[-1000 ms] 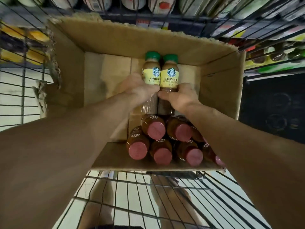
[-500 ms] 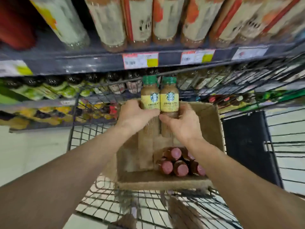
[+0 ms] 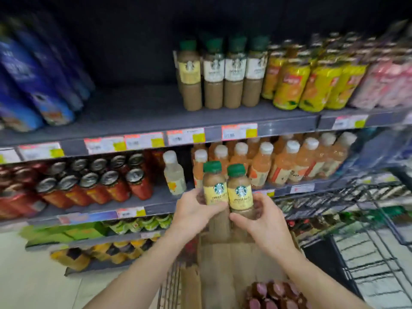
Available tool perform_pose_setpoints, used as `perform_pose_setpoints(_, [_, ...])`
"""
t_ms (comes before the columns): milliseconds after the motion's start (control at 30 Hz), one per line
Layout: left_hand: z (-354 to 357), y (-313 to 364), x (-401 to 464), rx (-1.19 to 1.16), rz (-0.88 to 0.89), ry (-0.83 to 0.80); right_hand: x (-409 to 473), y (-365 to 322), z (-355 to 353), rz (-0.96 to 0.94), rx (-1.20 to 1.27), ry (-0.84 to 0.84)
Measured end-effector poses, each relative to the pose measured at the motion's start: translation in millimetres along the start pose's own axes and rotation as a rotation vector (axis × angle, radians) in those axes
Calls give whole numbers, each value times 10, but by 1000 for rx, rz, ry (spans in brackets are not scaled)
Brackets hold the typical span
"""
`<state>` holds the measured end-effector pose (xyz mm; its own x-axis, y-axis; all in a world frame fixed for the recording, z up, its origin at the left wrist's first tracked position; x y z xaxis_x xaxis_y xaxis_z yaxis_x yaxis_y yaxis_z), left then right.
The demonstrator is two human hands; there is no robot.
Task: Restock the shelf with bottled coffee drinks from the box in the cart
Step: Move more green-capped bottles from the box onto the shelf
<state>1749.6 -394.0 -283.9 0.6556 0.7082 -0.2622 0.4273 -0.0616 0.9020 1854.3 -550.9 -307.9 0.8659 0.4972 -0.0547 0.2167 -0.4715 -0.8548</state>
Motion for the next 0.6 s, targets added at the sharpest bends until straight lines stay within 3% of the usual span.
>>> perform_pose_setpoints(200, [-421,994,-61,81,211,29,198,-845,-377,-143,18,94])
perform_pose_setpoints(433, [-828,1589,2,138,361,100,359,-1437,-454,-218,136,120])
perform_pose_setpoints(600, [-843,1972,32,55,490,99,591,-1733,-653,-252,208,126])
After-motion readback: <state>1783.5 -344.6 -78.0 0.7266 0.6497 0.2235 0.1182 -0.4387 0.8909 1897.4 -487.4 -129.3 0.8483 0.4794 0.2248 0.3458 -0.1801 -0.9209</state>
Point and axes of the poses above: each hand's wrist, its own x-axis towards the middle knuckle, its own z-axis out of the palm, y = z × x, the point moved 4 cm from there along x, towards the middle knuckle, and after that the axes turned 3 degrees about y, right-handed, at the moved point
